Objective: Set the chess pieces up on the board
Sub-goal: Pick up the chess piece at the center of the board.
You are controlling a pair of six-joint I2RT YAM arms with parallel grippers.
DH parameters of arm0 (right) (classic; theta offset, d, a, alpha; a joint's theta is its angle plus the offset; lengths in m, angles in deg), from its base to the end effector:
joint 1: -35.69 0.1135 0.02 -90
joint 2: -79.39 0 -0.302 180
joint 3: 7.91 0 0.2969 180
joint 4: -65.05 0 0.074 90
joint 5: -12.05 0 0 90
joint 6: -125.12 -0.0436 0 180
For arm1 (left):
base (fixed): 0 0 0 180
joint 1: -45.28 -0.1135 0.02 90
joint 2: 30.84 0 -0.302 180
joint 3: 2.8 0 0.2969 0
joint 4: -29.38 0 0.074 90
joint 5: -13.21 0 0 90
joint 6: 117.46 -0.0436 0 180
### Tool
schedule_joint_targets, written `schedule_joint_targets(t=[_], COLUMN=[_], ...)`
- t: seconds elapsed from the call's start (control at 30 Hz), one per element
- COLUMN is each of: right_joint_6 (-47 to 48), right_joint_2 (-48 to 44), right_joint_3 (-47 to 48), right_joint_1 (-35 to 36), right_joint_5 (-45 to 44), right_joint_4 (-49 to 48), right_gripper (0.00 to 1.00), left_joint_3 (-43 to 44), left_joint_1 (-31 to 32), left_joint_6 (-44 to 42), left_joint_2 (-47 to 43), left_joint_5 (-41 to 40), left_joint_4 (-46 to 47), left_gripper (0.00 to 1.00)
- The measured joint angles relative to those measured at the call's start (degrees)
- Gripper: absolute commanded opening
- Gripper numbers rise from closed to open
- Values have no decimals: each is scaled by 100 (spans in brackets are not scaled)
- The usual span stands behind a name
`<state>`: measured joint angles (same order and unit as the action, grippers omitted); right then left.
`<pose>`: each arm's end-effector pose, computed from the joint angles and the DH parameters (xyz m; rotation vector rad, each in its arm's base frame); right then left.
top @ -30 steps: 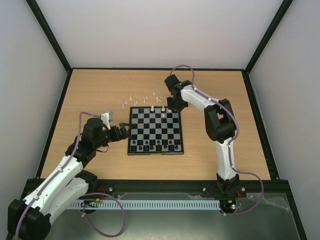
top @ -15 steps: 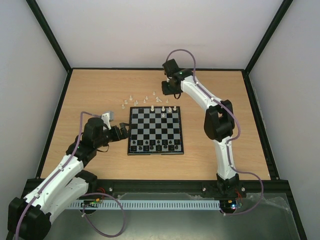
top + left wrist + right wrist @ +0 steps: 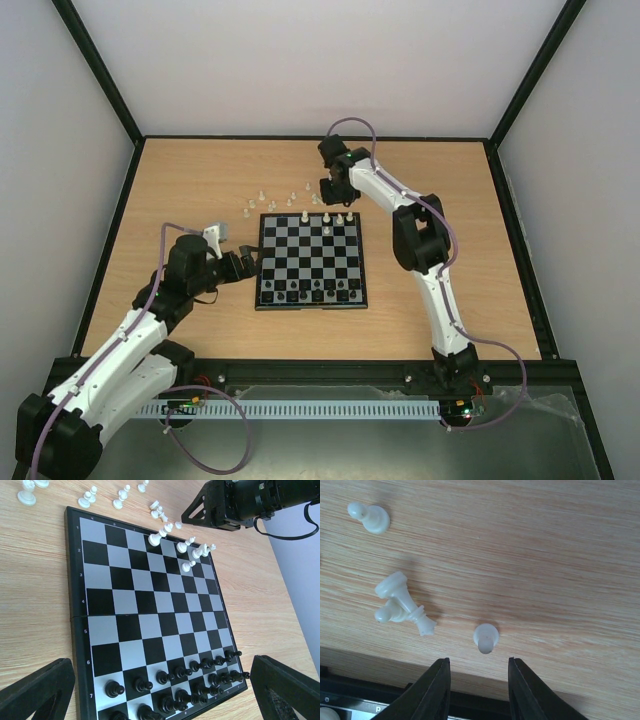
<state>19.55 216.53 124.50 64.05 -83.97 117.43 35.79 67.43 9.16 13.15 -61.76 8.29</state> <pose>0.5310 0.2815 0.1959 -0.2463 2.5552 0.1582 0.1830 -0.0867 0.2435 -0.0958 2.1375 -0.8928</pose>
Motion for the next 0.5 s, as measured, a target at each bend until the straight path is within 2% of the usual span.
schedule_joint_targets(t=[0.5], right_joint_6=[22], right_joint_2=[249], right_joint_3=[155], right_joint_1=[-24], right_joint_5=[42], right_joint_4=[35], right_gripper=[19], left_joint_3=[0], left_joint_1=[-24], left_joint_6=[0], left_joint_2=[28], left_joint_5=[-4], left_joint_4=[2], left_gripper=[99])
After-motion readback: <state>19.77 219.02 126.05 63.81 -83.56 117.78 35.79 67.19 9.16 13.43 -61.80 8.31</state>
